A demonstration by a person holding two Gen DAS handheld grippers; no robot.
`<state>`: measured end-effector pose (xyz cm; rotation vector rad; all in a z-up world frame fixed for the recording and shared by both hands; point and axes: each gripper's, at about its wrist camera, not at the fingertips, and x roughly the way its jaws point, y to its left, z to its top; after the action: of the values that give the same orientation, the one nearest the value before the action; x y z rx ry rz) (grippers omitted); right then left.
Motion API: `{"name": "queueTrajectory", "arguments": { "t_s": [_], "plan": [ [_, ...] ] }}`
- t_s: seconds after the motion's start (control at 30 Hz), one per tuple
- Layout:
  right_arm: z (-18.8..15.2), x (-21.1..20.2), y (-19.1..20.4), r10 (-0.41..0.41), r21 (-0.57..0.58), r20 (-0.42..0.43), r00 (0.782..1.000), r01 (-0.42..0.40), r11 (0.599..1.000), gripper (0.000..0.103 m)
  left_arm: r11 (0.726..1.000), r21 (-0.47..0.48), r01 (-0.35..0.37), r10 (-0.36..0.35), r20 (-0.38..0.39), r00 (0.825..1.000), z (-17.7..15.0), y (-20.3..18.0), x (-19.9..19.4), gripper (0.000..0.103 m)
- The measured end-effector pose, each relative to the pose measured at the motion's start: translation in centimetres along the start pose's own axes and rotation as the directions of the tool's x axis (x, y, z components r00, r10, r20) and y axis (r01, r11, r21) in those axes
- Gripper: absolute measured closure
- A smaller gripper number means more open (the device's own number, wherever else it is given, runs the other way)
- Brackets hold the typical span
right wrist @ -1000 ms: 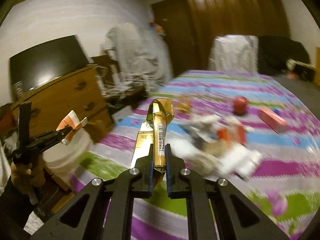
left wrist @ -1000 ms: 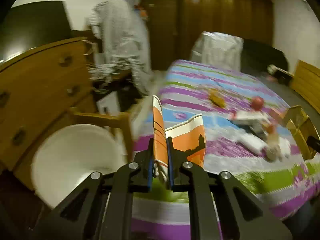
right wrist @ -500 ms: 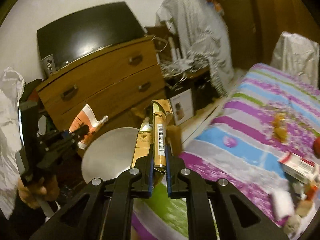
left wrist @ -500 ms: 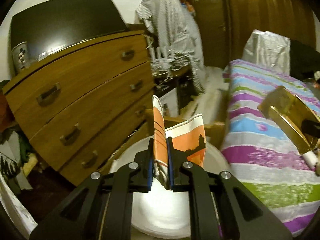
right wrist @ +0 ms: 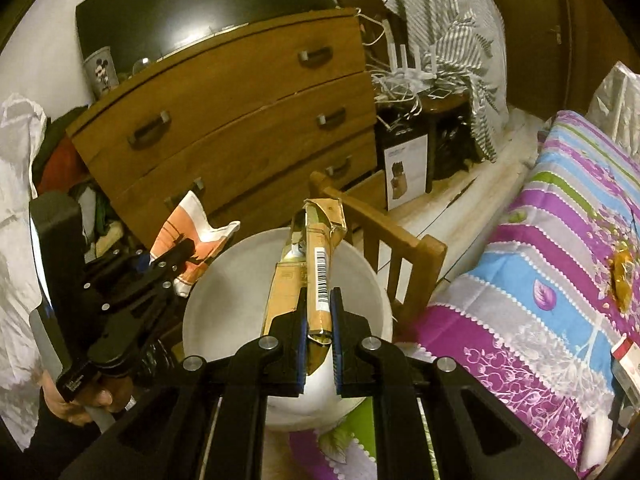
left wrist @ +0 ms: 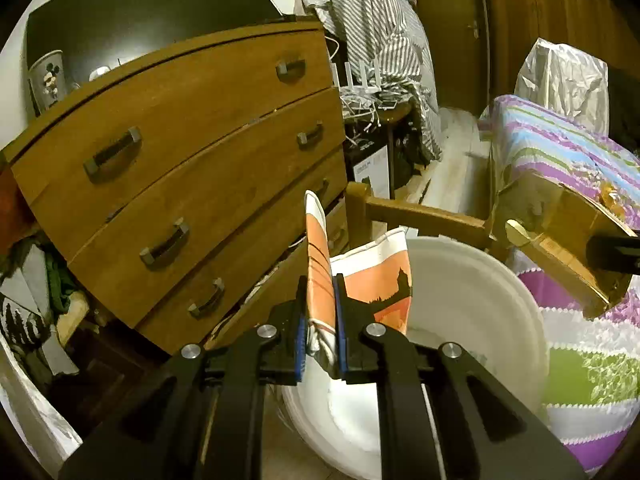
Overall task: Collect trash
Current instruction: 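Carry the gold wrapper and orange-white box with both tools over the white bucket, then open both tools to drop the wrapper and box into the bucket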
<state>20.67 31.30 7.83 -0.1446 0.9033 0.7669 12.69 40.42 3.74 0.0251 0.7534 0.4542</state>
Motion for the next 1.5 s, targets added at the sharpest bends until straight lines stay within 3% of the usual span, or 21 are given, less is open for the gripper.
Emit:
{"name": "queueTrajectory", "arguments": {
  "t_s": [0.77,0.8,0.87,0.93,1.5],
  "plan": [
    [-0.7,2.5,-0.3,0.009,-0.014,-0.042,0.999,-0.009,1.000,0.092,1.000,-0.003,0.022,-0.022,-0.032,0.999,-0.7,0.1,2.5,0.092],
    [-0.7,2.6,-0.2,0.007,-0.022,-0.047,0.999,-0.008,1.000,0.090,1.000,0.006,0.025,-0.025,-0.035,0.999,-0.7,0.0,2.7,0.091],
    [-0.8,2.6,-0.3,-0.023,-0.023,-0.038,0.999,0.022,1.000,0.071,0.999,0.024,0.024,-0.023,-0.041,0.999,-0.8,-0.4,2.8,0.082],
    [-0.8,2.4,-0.5,-0.031,-0.026,-0.029,0.999,0.030,0.999,0.071,1.000,0.022,0.008,-0.007,-0.035,0.999,-0.9,-0.6,2.8,0.046],
    [-1.8,0.8,-2.3,-0.028,0.006,0.003,1.000,0.028,1.000,0.071,0.998,0.051,-0.049,0.048,0.011,0.999,-0.7,-1.5,1.4,0.044]
  ]
}}
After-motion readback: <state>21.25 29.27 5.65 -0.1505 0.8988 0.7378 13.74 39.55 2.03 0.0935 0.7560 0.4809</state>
